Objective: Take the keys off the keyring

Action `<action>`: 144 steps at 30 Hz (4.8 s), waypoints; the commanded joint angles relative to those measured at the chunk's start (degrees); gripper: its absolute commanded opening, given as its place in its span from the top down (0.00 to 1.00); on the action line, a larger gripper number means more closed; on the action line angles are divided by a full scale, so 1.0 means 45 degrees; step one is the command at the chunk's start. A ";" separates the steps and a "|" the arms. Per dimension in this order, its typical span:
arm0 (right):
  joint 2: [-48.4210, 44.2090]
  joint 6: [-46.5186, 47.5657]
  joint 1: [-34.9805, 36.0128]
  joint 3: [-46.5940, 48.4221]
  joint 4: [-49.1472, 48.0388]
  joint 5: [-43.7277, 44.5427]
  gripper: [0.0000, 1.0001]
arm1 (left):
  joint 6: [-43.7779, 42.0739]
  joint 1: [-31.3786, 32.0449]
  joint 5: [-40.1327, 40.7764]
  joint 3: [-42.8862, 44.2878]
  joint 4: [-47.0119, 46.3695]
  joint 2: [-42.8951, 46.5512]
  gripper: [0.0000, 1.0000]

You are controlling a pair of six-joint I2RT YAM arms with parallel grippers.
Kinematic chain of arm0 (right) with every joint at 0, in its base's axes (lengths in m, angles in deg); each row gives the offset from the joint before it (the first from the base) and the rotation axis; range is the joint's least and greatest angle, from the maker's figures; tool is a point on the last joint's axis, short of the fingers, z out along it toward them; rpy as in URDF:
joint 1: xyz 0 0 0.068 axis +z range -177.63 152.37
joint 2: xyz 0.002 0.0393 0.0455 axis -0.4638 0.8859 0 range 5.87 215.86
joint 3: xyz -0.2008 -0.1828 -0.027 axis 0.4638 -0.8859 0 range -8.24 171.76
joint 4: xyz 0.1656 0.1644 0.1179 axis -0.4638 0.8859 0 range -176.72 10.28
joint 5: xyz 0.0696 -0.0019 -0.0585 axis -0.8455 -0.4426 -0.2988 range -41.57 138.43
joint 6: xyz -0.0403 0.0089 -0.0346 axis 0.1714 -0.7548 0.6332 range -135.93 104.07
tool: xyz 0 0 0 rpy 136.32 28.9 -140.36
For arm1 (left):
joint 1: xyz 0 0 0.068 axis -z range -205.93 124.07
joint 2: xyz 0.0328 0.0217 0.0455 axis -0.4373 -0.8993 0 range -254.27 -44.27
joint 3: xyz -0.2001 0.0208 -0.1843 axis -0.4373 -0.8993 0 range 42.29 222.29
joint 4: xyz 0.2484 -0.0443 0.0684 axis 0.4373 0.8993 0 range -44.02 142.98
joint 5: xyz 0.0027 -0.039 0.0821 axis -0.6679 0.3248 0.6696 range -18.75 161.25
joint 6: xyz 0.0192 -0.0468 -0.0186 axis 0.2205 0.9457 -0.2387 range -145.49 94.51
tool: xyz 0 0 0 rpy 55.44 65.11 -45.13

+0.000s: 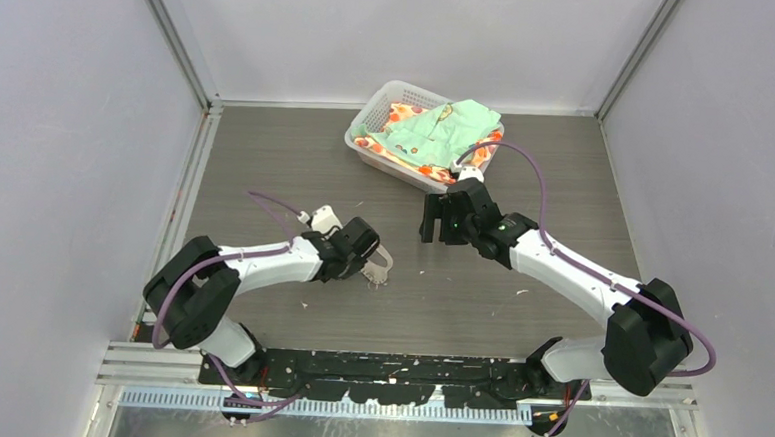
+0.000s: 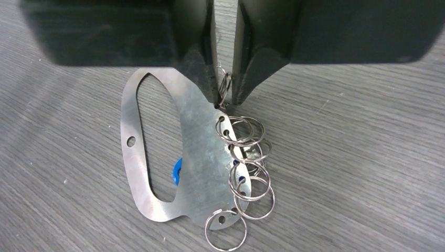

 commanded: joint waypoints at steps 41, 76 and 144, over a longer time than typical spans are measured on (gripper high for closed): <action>-0.0502 -0.5191 -0.1779 -0.0804 -0.6916 -0.6106 0.55 | -0.4384 -0.1978 -0.6615 -0.0413 -0.8920 0.3509 0.99; -0.2873 0.2210 -0.1715 0.5424 0.1990 -1.0576 0.99 | -1.2259 -0.2746 -1.3045 0.1695 -0.5077 0.7559 0.61; -0.7707 0.4216 0.0708 0.1398 -0.3115 -0.3620 0.14 | -0.9052 -0.2230 -1.0852 0.5269 -0.4420 0.6619 1.00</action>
